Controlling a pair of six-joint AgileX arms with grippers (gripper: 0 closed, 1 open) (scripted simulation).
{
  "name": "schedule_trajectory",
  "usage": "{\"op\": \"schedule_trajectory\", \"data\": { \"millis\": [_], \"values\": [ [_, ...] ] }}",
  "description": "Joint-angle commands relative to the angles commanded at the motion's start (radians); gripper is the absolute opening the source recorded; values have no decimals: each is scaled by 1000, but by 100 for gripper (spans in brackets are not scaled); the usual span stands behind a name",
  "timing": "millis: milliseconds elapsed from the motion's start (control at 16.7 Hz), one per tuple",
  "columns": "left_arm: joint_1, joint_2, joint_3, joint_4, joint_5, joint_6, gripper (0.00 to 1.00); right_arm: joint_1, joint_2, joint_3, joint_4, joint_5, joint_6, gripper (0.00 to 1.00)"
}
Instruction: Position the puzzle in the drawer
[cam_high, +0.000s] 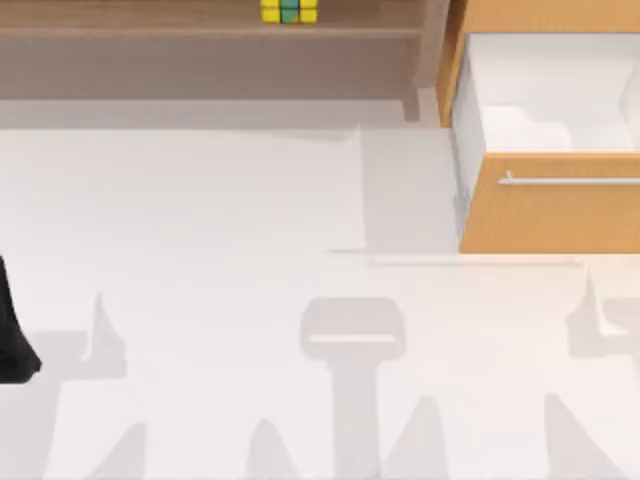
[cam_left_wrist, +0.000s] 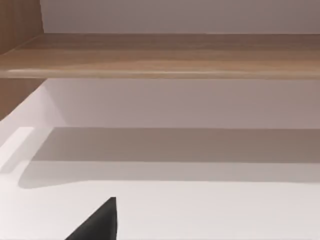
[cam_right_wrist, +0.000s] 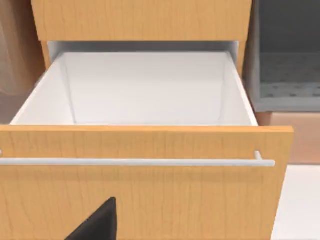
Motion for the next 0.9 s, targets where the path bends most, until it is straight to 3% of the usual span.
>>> {"op": "schedule_trajectory", "data": {
  "millis": [360, 900],
  "values": [
    [0, 0, 0, 0, 0, 0, 100, 197, 575, 282, 94, 184, -7, 100],
    [0, 0, 0, 0, 0, 0, 100, 491, 1486, 877, 317, 491, -78, 100]
  ]
}}
